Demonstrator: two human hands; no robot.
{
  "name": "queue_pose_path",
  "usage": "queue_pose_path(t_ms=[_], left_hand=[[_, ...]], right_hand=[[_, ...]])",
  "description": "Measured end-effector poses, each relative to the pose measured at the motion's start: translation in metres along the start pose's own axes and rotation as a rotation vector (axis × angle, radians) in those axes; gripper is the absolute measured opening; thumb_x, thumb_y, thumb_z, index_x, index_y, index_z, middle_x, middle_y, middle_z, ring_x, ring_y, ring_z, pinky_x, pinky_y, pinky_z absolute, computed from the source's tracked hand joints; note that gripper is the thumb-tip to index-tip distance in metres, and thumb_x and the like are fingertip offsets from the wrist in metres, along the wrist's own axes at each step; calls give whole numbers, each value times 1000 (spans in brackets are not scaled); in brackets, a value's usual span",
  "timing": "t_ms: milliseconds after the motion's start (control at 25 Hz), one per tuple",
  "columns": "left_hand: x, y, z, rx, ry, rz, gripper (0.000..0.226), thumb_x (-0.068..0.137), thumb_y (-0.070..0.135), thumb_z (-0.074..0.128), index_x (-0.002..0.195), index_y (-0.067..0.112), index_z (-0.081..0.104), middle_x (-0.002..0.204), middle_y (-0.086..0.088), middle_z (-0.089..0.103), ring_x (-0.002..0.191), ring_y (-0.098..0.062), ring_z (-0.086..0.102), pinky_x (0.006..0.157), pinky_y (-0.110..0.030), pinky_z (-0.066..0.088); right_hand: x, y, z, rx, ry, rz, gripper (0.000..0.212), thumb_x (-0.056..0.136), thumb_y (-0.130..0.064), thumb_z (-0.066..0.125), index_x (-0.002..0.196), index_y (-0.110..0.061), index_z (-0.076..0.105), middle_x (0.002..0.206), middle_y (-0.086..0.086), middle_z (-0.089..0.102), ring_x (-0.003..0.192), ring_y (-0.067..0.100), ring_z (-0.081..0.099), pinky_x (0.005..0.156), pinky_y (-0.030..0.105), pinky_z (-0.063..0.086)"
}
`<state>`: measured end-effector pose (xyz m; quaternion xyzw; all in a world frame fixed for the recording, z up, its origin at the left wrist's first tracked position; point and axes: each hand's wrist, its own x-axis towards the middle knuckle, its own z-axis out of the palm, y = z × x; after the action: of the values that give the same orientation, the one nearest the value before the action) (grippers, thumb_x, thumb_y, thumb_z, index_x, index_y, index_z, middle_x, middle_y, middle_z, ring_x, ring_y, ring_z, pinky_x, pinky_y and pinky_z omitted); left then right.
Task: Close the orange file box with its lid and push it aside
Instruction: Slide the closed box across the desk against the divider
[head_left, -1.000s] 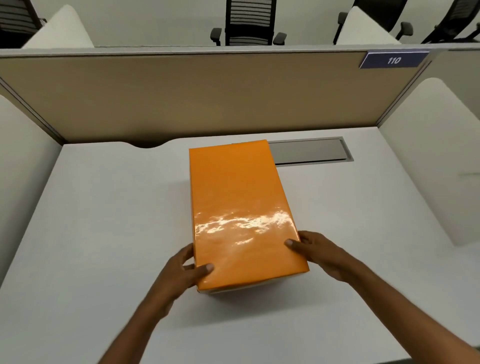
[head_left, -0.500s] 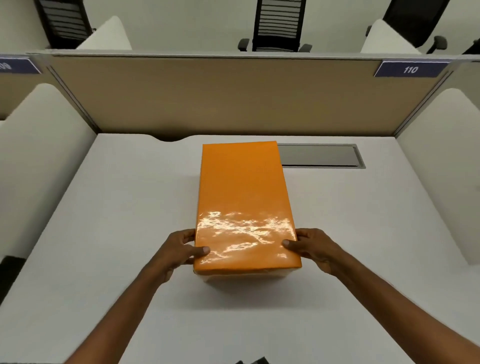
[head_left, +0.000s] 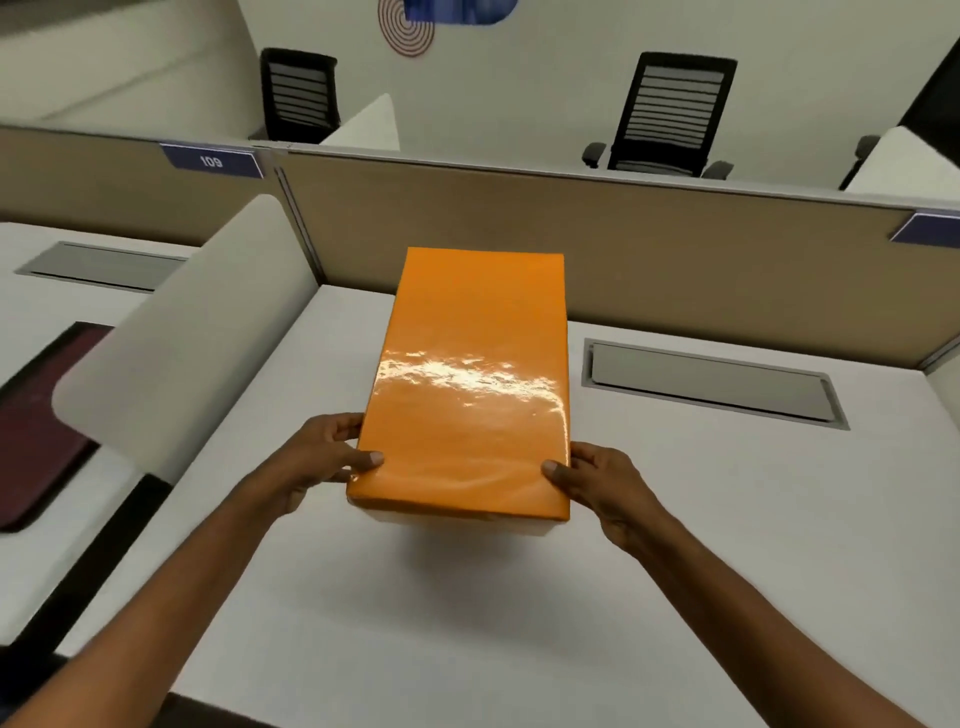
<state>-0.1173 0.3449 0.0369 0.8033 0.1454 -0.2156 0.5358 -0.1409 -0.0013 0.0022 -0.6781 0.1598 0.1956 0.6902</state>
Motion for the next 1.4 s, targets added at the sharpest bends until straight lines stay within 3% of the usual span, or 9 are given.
queue_pose_path(t_ms=[200,440,600,800,920,1040,1160,1280,1400], left_hand=[[43,8,-123,47,89,-11,74,87,3,74,152,13,42,149,-11,53,132,-38,53,107,-57,48],[117,2,-246,67,172,-40,65,88,-7,64,147,16,49,141,-13,59,124,-35,56,95,-45,51],[160,-11,-276,77,189,-8,62,90,-10,55,147,14,48,138,-16,59,116,-34,57,90,-42,50],[196,-33,-287,49,306,51,41,86,-11,40,117,2,64,107,-25,67,92,-33,61,77,-43,49],[208,-46,-288,156,380,64,25,84,-11,37,102,-7,54,86,-20,52,82,-31,50,68,-38,37],[209,-63,-277,313,439,188,42,89,-13,40,128,-6,54,112,-28,61,108,-43,59,89,-47,49],[213,-73,-258,424,450,382,52,98,-7,44,149,-3,42,158,-22,40,152,-34,31,124,-44,26],[224,-81,-245,655,463,428,48,107,24,41,151,3,43,162,-19,35,156,-31,22,126,-48,15],[230,-93,-241,871,542,472,54,107,34,30,153,7,40,163,-16,34,155,-31,23,125,-55,18]], right_hand=[[51,-32,126,100,3,-52,46,93,-7,72,137,1,60,128,11,69,114,30,68,93,38,57],[123,-60,261,115,53,-30,22,94,-4,70,116,-5,69,124,18,72,114,35,70,101,47,57],[164,-70,304,62,76,2,29,97,-4,65,126,1,65,127,19,70,117,36,68,104,47,55],[203,-70,333,23,81,-8,29,98,-4,63,127,0,65,127,19,70,119,36,67,106,47,54],[218,-67,348,15,88,-22,30,99,-6,62,129,-1,64,128,17,69,121,35,66,108,49,52],[229,-58,354,5,89,-29,37,102,-10,59,138,-1,57,137,17,64,127,35,61,111,51,49],[229,-48,361,-84,61,-72,37,105,-18,54,139,-5,54,139,15,63,127,33,61,110,51,49],[225,-41,383,-374,154,-237,49,109,-23,44,154,-7,35,156,16,48,139,33,50,115,50,42],[220,-30,409,-774,268,-435,63,110,-30,35,164,-7,10,173,11,6,160,28,6,130,45,12]])
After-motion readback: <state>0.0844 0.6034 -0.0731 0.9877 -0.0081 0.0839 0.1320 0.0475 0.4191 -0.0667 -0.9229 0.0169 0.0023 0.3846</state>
